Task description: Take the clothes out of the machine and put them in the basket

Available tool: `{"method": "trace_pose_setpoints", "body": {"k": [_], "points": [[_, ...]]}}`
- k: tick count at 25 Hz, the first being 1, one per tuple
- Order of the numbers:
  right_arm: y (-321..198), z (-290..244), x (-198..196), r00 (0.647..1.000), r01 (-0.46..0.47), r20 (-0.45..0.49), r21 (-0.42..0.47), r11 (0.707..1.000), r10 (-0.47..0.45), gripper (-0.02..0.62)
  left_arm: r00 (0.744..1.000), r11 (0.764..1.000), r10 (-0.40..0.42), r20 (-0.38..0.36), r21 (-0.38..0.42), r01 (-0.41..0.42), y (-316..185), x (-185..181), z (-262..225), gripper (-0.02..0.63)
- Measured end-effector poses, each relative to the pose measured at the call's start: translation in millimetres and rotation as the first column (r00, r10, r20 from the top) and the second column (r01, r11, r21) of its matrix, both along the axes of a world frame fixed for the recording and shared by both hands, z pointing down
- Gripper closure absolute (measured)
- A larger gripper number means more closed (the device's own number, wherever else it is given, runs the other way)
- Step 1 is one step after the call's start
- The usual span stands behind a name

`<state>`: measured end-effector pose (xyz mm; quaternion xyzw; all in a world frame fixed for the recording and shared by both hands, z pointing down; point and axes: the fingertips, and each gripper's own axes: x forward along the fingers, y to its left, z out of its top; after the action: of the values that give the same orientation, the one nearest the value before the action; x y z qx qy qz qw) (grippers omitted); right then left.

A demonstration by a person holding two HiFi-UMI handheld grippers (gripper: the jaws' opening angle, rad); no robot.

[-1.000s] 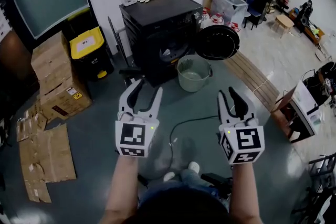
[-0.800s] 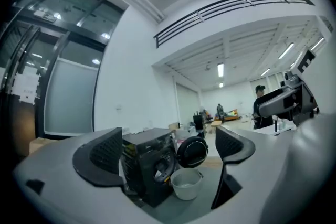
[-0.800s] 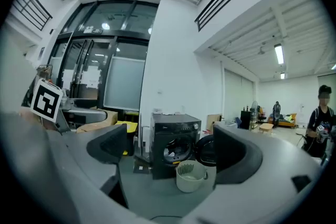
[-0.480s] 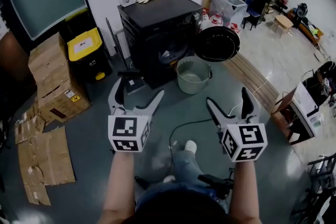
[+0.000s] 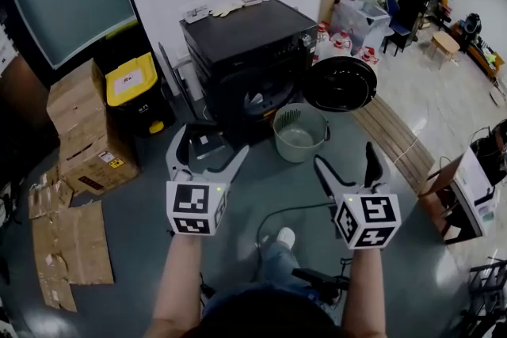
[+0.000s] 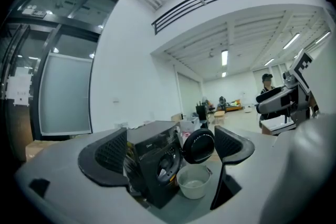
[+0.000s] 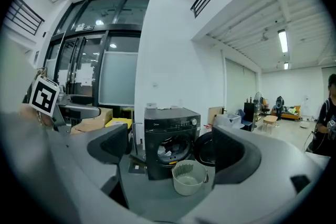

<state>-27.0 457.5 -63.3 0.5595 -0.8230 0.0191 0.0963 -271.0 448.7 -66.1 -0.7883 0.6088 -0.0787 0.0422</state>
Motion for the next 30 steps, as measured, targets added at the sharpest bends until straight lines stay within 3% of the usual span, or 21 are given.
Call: {"method": "trace_pose_setpoints", "body": {"k": [13,24,30], "points": [[-171.9,5.6,80.0,1.0,-0.028,0.012,-0.06,0.998,0.029,0.113,0.999,0.999,0.042,0.004,-0.034,-0.042,-176.1,86.4,3.5,0.087],[-206.0,19.0,103.2,1.0,-0.017,-0.003,-0.093,0.995,0.017,0.112,0.999,0.997,0.045,0.004,-0.067,-0.044,-216.7,110.1,18.6,0.087],[-214.0,29.1,96.2,1.0,0.002,0.012,-0.126,0.992,-0.001,0.113,0.999,0.996,0.035,0.016,-0.089,-0.033,-231.0,110.3,26.6,0.087]]}}
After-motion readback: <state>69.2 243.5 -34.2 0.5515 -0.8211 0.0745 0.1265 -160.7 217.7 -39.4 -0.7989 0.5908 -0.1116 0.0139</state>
